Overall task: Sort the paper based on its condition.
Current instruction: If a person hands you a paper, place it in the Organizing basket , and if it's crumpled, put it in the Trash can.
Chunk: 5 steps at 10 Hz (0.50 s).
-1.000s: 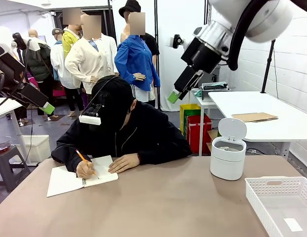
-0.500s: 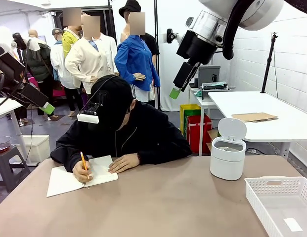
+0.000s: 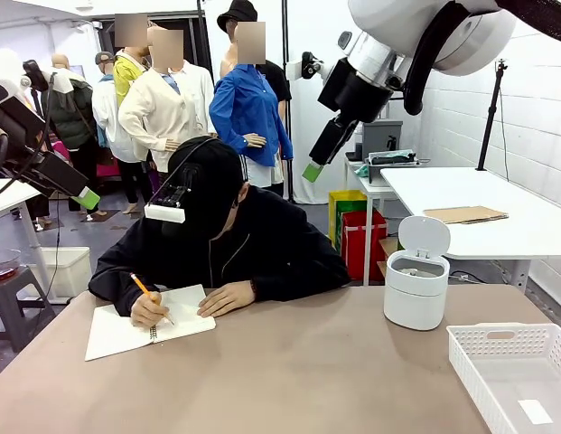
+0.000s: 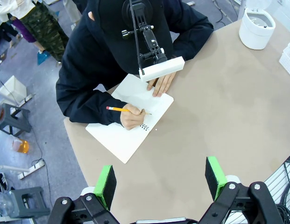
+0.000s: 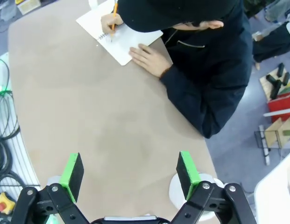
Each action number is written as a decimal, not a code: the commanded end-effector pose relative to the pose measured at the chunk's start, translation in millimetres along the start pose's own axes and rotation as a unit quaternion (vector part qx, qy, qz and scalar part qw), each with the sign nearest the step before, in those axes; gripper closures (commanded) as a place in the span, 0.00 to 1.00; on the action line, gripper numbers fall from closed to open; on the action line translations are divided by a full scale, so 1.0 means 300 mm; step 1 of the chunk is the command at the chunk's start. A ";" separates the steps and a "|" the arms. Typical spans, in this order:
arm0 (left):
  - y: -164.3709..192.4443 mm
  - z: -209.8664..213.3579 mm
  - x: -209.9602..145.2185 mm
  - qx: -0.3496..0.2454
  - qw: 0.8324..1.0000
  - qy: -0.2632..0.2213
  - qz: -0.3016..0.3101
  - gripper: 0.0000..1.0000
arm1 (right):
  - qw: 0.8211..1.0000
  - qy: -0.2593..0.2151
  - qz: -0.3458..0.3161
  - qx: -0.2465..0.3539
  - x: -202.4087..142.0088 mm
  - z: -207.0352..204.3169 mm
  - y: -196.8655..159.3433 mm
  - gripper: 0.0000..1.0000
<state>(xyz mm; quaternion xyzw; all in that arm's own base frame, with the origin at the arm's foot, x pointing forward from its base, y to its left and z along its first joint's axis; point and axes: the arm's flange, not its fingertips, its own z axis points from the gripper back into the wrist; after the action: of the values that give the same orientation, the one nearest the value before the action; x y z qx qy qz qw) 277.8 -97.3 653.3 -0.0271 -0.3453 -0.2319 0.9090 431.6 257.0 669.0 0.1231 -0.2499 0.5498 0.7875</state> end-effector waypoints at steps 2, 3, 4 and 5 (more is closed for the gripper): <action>-0.001 0.001 0.000 0.001 1.000 0.000 0.000 0.00 | 1.000 0.007 -0.002 0.009 0.007 0.005 -0.001 0.00; -0.001 0.001 0.000 0.001 1.000 0.000 0.000 0.00 | 1.000 0.007 -0.002 0.009 0.007 0.005 -0.001 0.00; -0.001 0.001 0.000 0.001 1.000 0.000 0.000 0.00 | 1.000 0.007 -0.002 0.009 0.007 0.005 -0.001 0.00; -0.001 0.001 0.000 0.001 1.000 0.000 0.000 0.00 | 1.000 0.007 -0.002 0.009 0.007 0.005 -0.001 0.00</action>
<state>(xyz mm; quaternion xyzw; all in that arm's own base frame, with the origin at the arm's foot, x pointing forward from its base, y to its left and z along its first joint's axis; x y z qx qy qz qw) 277.8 -97.3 653.3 -0.0271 -0.3453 -0.2319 0.9090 430.5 257.6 670.7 0.1253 -0.2447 0.5523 0.7870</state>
